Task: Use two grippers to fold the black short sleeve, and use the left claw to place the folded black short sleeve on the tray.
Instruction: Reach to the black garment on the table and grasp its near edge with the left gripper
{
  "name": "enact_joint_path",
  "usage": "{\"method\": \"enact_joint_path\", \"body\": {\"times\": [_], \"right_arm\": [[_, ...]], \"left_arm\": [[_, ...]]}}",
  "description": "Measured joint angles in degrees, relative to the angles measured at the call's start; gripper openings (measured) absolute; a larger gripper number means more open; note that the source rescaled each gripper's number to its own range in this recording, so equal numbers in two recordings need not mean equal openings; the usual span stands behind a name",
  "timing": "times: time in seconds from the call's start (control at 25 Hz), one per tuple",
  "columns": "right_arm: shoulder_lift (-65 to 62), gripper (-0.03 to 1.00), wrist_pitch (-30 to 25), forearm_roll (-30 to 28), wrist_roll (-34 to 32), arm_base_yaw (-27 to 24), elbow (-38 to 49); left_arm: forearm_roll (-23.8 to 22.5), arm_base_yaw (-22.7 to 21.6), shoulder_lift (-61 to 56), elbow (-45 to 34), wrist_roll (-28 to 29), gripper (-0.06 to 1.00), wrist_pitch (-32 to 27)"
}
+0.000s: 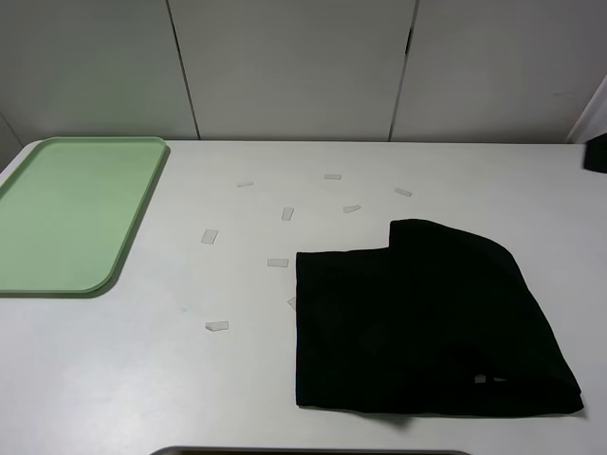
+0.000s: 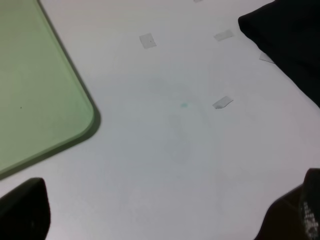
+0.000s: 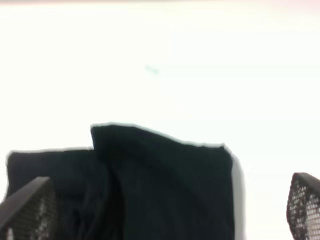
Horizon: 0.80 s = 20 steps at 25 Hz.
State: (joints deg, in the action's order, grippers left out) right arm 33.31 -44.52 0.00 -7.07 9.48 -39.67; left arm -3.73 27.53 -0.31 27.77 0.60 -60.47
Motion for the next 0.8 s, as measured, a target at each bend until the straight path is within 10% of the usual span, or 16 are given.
{"method": "enact_joint_path", "body": {"times": [0.8], "right_arm": [[-33.66, 1.00, -25.29, -0.98, -1.27, 0.00, -0.93]], "left_arm": [[0.00, 0.00, 0.00, 0.00, 0.00, 1.00, 0.00]]}}
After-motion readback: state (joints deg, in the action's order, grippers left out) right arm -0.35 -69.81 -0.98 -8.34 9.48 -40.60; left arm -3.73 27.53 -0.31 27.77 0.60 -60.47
